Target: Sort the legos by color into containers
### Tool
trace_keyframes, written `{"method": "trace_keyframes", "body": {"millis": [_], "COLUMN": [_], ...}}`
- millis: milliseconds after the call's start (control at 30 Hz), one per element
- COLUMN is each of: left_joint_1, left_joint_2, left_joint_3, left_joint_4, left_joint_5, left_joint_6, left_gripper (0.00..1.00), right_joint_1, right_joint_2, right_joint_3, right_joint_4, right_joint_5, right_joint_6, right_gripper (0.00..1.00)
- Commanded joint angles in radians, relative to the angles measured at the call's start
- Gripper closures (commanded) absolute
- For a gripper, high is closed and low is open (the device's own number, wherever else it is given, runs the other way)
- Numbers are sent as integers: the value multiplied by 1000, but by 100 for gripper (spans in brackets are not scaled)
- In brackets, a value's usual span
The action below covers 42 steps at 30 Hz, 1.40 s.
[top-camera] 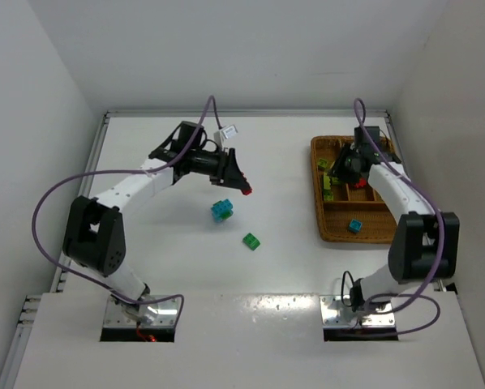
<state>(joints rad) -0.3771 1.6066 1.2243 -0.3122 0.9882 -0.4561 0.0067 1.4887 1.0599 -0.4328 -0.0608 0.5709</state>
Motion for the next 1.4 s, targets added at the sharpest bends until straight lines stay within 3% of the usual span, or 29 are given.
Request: {"method": "trace_keyframes", "body": {"millis": [0, 133, 233, 300, 367, 400, 533, 733, 800, 867, 933, 1067, 1367], "left_joint_1": [-69, -127, -152, -161, -171, -171, -180, -180, -171, -161, -161, -152, -143], "left_joint_2": [24, 58, 87, 101, 111, 111, 121, 173, 199, 210, 210, 210, 210], "left_joint_3": [87, 156, 176, 176, 185, 185, 205, 250, 273, 286, 296, 314, 346], "left_joint_4": [-103, -146, -169, -169, -169, -169, -169, -160, -160, -160, -160, -160, -160], "left_joint_5": [-169, -255, -293, -293, -293, -293, -261, -195, -212, -243, -289, -339, -318], "left_joint_6": [42, 42, 42, 42, 42, 42, 51, 48, 10, -31, -62, -93, -138], "left_gripper": [100, 100, 100, 100, 100, 100, 100, 100, 100, 100, 100, 100, 100], "right_joint_1": [1, 1, 1, 1, 1, 13, 22, 48, 94, 209, 324, 445, 584], "right_joint_2": [126, 243, 333, 393, 424, 433, 348, 101, 11, -62, -163, -267, -242], "right_joint_3": [124, 242, 319, 383, 460, 483, 474, 195, 155, 82, 8, -99, -201], "right_joint_4": [-46, -55, -55, -67, -112, -132, -135, 34, 48, 93, 129, 259, 445], "right_joint_5": [170, 210, 231, 231, 231, 231, 185, -68, -157, -191, -174, -145, -16], "right_joint_6": [-6, 4, 41, 52, 52, 52, 32, -41, -101, -187, -203, -169, -109], "right_gripper": [86, 86, 79, 60, 29, 26, 27, 43, 43, 34, 29, 29, 31]}}
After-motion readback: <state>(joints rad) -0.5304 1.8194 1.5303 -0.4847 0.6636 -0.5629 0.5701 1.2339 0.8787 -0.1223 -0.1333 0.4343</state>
